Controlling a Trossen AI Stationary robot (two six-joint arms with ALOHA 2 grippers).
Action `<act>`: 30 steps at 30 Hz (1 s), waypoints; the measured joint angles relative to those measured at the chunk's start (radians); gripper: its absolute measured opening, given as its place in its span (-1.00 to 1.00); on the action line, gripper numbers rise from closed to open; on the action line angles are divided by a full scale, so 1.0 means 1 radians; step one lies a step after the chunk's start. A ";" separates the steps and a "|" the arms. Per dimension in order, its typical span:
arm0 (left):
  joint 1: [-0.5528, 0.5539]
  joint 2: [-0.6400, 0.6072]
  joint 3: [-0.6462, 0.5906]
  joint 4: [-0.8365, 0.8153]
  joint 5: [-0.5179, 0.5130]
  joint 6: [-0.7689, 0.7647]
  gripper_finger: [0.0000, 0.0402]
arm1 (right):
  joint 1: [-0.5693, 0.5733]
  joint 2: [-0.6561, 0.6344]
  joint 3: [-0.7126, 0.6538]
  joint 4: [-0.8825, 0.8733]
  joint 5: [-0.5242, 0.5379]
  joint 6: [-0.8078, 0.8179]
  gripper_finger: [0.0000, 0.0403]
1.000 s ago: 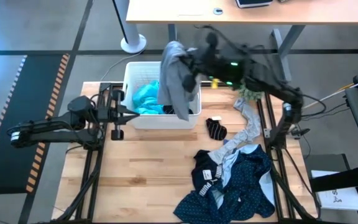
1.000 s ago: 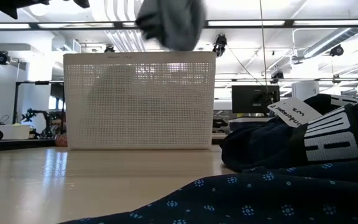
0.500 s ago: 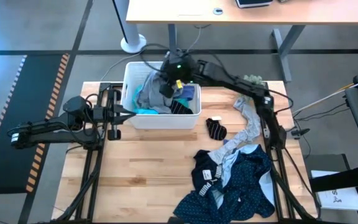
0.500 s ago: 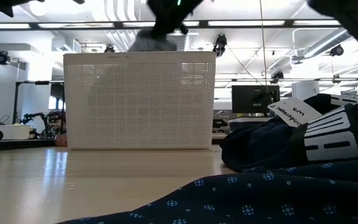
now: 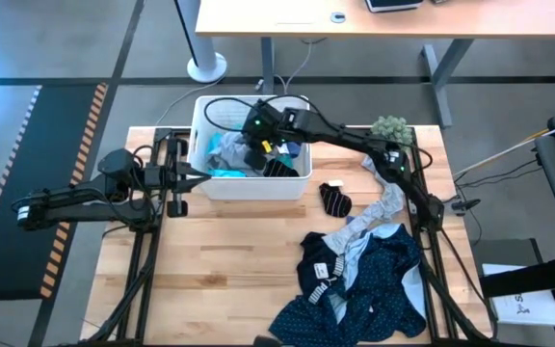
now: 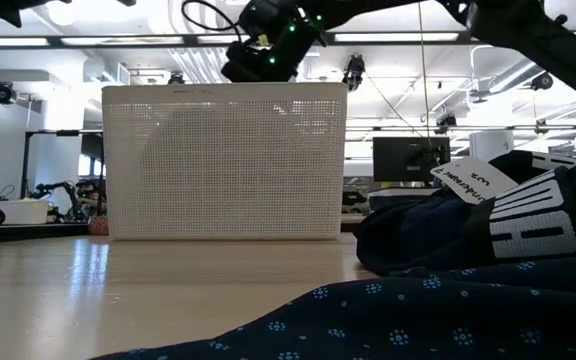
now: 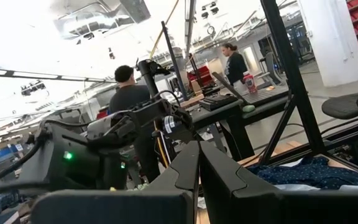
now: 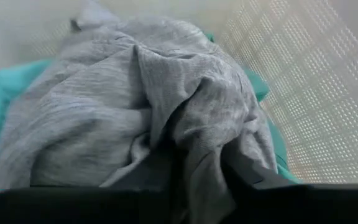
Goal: Sort clothes
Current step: Put the gray shirt into the bin, then put the black sock into the bin
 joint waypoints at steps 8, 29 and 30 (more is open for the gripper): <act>0.000 0.000 0.000 -0.003 0.000 0.000 -1.00 | 0.014 -0.087 0.028 -0.002 0.007 0.001 0.08; 0.000 -0.003 0.000 -0.062 -0.129 -0.028 -1.00 | -0.036 -0.449 0.008 -0.631 0.102 -0.021 -0.93; 0.000 -0.003 0.000 -0.065 -0.129 -0.030 -1.00 | -0.035 -0.465 0.000 -0.628 0.113 -0.014 -0.96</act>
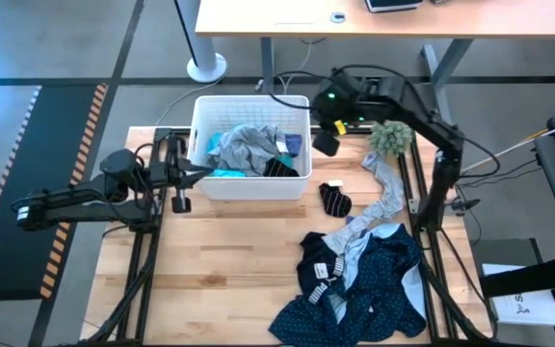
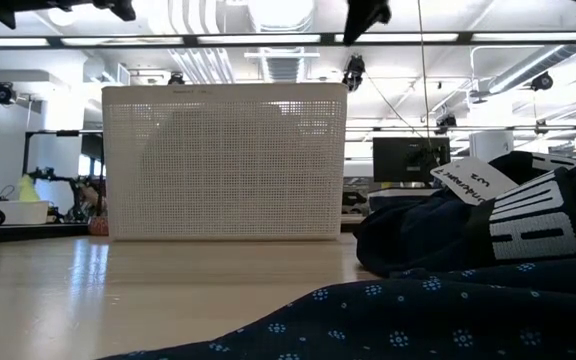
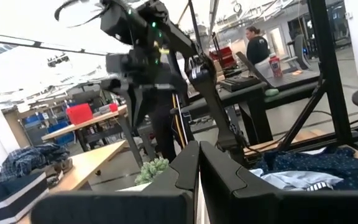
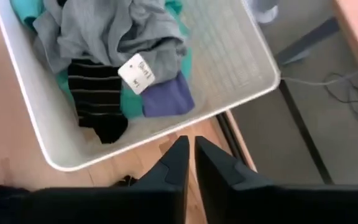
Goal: Sort clothes
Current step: Put the black sock into the bin
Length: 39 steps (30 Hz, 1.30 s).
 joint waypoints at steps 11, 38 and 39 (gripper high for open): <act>0.000 -0.006 0.000 -0.061 0.000 -0.023 -1.00 | 0.031 -0.270 -0.457 0.183 0.035 0.145 -0.99; 0.000 0.021 0.000 -0.035 0.000 0.018 -1.00 | 0.258 -0.574 -1.343 0.583 -0.054 0.607 -0.24; 0.000 0.022 0.000 -0.032 0.000 0.021 -1.00 | 0.258 -0.573 -1.353 0.600 -0.053 0.607 -0.18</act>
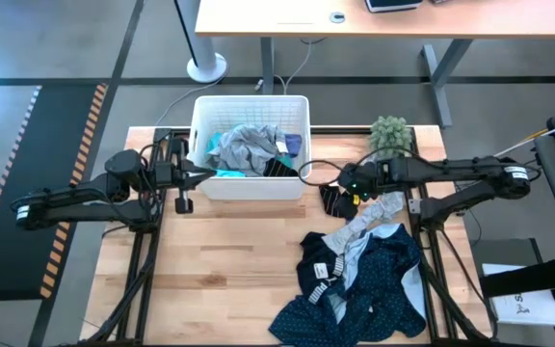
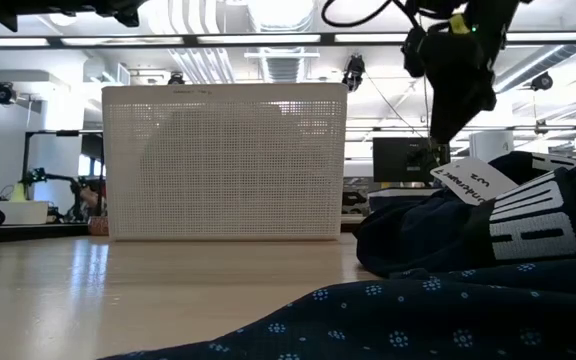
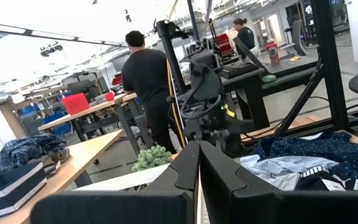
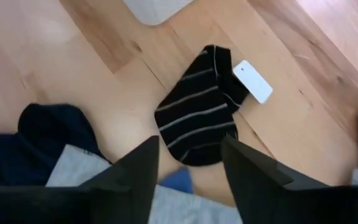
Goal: Sort clothes
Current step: Put the black sock into the bin
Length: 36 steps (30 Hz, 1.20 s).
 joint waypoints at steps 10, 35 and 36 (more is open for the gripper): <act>0.000 0.006 0.000 0.010 0.000 0.027 -1.00 | 0.000 0.078 -0.093 0.128 0.000 -0.015 0.32; 0.000 0.009 0.000 0.009 0.000 0.028 -1.00 | 0.002 0.375 -0.149 0.285 -0.061 -0.113 -0.21; 0.000 0.009 0.000 0.009 0.000 0.028 -1.00 | 0.005 0.365 -0.150 0.278 -0.077 -0.116 -0.36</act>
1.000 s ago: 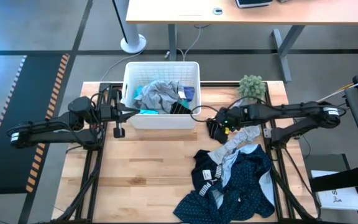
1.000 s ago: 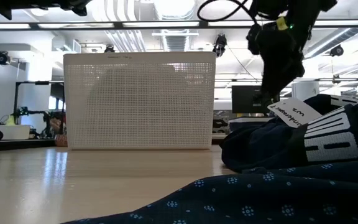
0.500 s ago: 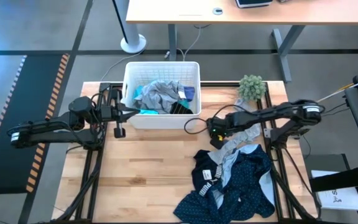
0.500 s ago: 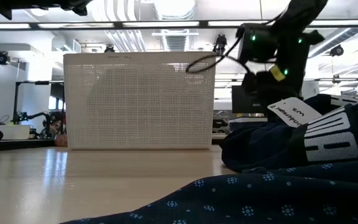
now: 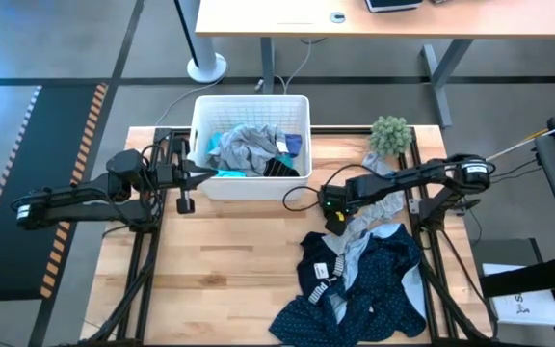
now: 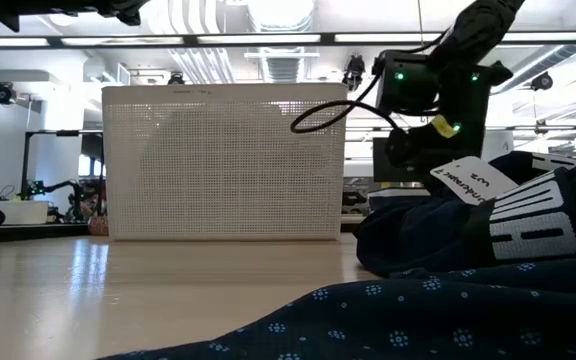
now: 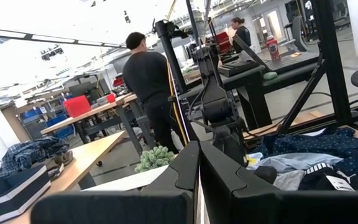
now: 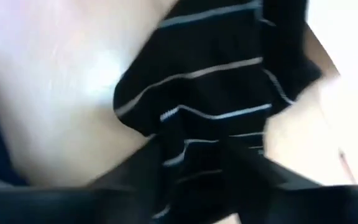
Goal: Sort clothes
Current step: Put the black sock into the bin
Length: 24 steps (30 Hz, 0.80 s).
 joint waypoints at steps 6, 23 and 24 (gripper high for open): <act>0.000 0.001 0.000 0.001 0.000 -0.003 -1.00 | 0.038 -0.088 -0.003 -0.009 -0.045 0.016 -0.92; 0.000 0.012 0.000 0.008 -0.004 -0.008 -1.00 | 0.214 -0.336 0.256 0.002 0.103 0.084 -0.99; 0.000 0.016 0.000 0.011 -0.015 -0.010 -1.00 | 0.218 -0.332 0.293 0.002 0.123 0.064 -0.99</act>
